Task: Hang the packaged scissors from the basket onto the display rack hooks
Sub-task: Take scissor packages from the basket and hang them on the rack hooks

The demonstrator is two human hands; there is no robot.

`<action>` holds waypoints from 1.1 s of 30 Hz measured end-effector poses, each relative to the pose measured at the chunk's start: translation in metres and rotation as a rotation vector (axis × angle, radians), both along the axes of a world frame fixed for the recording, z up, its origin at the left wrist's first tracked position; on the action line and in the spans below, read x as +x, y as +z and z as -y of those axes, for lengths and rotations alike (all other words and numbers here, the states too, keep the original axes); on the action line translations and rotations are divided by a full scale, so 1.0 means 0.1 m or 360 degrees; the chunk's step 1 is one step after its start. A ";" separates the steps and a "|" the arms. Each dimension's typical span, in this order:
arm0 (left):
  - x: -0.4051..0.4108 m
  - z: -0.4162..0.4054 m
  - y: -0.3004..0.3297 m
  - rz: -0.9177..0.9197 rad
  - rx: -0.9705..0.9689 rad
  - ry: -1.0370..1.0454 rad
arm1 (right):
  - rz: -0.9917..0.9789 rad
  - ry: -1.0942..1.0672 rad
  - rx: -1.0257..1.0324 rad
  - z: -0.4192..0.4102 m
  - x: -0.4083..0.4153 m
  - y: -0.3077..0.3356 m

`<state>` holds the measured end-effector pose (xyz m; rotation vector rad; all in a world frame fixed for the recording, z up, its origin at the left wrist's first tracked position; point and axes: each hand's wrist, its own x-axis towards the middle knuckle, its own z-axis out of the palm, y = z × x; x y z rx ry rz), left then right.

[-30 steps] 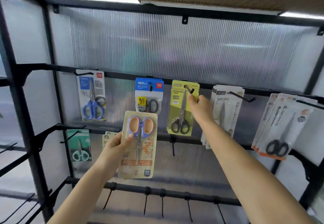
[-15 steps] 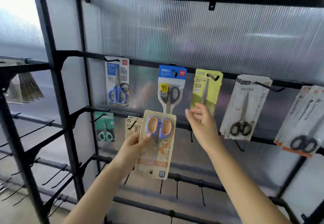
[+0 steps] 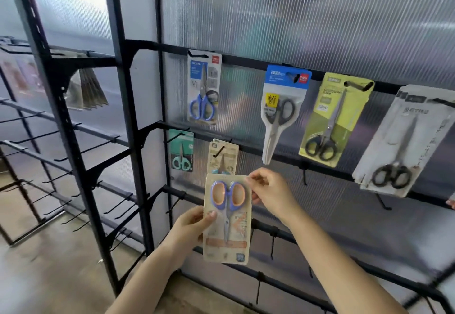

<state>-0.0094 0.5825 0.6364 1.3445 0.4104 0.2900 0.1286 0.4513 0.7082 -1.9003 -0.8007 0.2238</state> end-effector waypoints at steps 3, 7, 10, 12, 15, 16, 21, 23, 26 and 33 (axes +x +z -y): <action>-0.02 -0.19 -0.16 -0.0071 -0.0034 0.0061 | 0.0002 -0.0017 -0.0011 -0.19 0.03 -0.07; 0.07 -0.53 -0.23 -0.0119 -0.0003 0.0095 | -0.0004 -0.0063 -0.0029 -0.44 0.06 -0.14; 0.15 -0.83 -0.27 -0.0192 0.0059 -0.0051 | -0.0013 -0.0212 0.0090 -0.60 0.10 -0.13; 0.22 -1.00 -0.30 -0.0195 0.0089 -0.0098 | -0.0067 -0.0279 0.0114 -0.65 0.14 -0.11; 0.34 -1.25 -0.24 -0.0068 0.0325 0.0007 | 0.0022 -0.0311 -0.0165 -0.65 0.22 -0.13; 0.38 -1.33 -0.21 -0.0023 0.0472 0.0019 | 0.0207 -0.0373 -0.0312 -0.64 0.24 -0.13; 0.47 -1.56 0.04 0.0172 0.1478 -0.0176 | 0.1282 -0.0178 -0.0790 -0.74 0.05 0.11; 0.52 -1.58 0.12 0.0344 0.1887 -0.0227 | 0.1503 0.0108 -0.1094 -0.88 -0.04 0.10; 0.56 -1.57 0.21 0.0476 0.2191 -0.0289 | 0.1422 0.0290 -0.1286 -1.03 -0.11 -0.08; 0.57 -1.54 0.17 0.0427 0.1201 0.0197 | 0.0284 -0.0226 -0.0363 -0.99 0.07 -0.42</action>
